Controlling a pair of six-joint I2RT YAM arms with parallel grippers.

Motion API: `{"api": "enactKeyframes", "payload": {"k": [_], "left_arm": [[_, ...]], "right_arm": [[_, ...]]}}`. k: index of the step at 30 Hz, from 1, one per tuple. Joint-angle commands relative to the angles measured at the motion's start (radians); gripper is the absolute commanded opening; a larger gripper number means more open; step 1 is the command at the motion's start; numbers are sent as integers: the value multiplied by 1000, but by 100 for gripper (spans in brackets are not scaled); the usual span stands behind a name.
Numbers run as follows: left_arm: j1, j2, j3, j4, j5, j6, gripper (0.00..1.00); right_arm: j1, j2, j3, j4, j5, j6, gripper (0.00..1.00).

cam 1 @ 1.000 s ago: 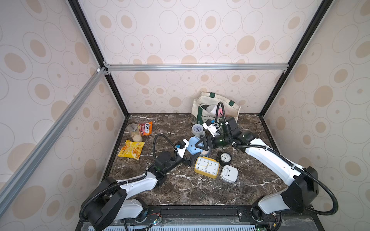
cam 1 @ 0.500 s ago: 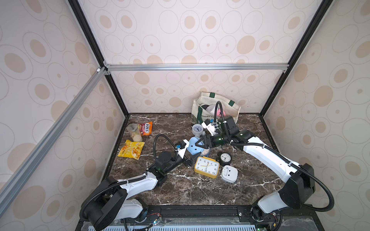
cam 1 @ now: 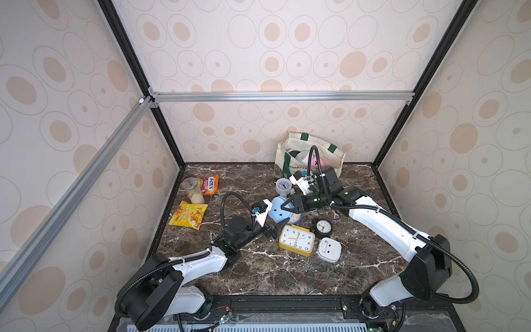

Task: Put the alarm clock into the canvas bag
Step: Pick up the alarm from the center of the board, then place the alarm at the canvas bag.

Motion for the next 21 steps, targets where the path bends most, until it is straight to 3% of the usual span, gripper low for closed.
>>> {"api": "enactKeyframes", "payload": {"k": [1,3,10,16,21], "left_arm": [[-7,-20,68,-4,0,-65,98],[-7,-46,69,-9,-37,-108,98],[-11,-198,103,-238,-393,-152,98],[-11,-271,92,-343,-422,-145,98],[-11,-348,48,-373,-443,-151,98]], "right_arm": [[-1,-63,46,-18,82,-58,24],[-10,-79,86,-48,195,-87,23],[-17,-63,294,-99,638,-267,19],[-5,103,498,-49,1060,-502,18],[-5,333,680,8,1308,-682,17]]}}
